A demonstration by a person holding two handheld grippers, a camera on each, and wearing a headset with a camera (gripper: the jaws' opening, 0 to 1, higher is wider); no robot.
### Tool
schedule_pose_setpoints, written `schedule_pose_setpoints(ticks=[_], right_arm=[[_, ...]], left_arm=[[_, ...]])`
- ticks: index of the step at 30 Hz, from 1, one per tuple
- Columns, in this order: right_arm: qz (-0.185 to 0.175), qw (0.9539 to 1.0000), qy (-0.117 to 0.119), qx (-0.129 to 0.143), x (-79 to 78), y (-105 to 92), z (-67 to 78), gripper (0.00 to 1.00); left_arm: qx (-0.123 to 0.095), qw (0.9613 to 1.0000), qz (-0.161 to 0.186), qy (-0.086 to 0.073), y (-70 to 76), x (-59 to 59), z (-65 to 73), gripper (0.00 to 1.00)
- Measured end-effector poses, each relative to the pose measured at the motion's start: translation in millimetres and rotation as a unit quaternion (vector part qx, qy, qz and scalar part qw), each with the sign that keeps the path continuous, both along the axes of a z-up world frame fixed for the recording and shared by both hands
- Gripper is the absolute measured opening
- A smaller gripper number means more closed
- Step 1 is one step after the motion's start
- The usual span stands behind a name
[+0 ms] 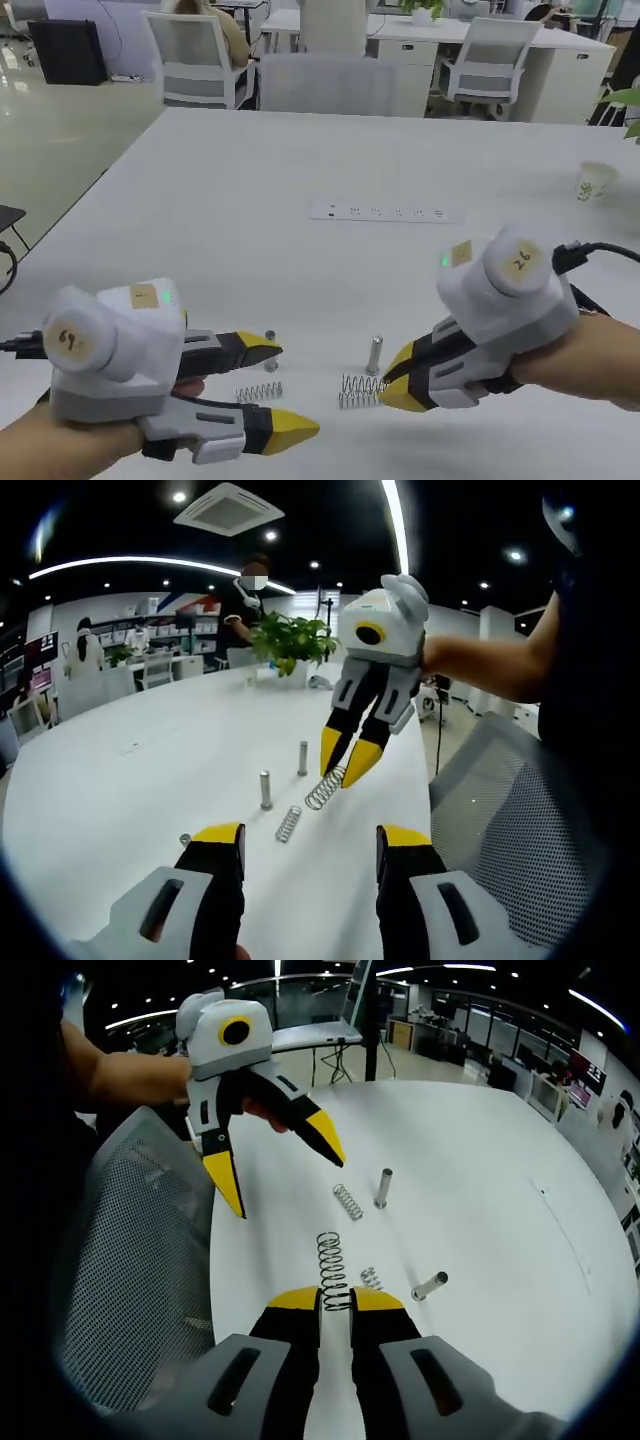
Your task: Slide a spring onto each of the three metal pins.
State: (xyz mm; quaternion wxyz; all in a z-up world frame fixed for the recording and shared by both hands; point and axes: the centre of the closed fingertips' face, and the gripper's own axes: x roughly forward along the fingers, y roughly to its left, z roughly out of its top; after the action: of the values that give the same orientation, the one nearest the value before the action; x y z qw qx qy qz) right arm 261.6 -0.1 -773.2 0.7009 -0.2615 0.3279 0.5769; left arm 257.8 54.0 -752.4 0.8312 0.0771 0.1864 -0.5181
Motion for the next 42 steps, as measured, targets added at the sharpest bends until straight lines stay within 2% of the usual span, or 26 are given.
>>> schedule_pose_setpoints(ticks=[5, 8, 10, 20, 34, 38, 42], right_arm=[[0.017, 0.9998, 0.0, -0.009, -2.7, 5.2, -2.2, 0.08], [0.026, 0.9996, 0.003, -0.013, -5.6, 7.1, -2.6, 0.08], [0.031, 0.9994, 0.001, -0.013, -7.4, 8.4, -2.3, 0.08], [0.044, 0.9988, -0.002, -0.021, -10.9, 7.1, 0.5, 0.08], [0.061, 0.9978, 0.009, -0.026, -20.1, 6.2, 0.6, 0.08], [0.065, 0.9974, 0.015, -0.029, -23.6, 5.1, -0.3, 0.08], [0.063, 0.9974, 0.015, -0.029, -24.1, 4.5, -0.5, 0.09]], left_arm=[[0.008, 0.9997, -0.02, 0.011, -9.4, -0.2, -9.8, 0.45], [0.013, 0.9994, -0.03, 0.013, -15.1, -1.0, -13.5, 0.43], [0.015, 0.9991, -0.04, 0.006, -19.9, -2.2, -13.5, 0.39], [0.026, 0.9968, -0.075, -0.012, -36.5, -9.1, -12.7, 0.28], [0.05, 0.9926, -0.102, -0.043, -43.5, -16.7, -16.2, 0.12], [0.054, 0.9915, -0.103, -0.059, -43.7, -15.0, -15.0, 0.04], [0.06, 0.9897, -0.112, -0.066, -44.9, -17.5, -15.7, 0.04]])
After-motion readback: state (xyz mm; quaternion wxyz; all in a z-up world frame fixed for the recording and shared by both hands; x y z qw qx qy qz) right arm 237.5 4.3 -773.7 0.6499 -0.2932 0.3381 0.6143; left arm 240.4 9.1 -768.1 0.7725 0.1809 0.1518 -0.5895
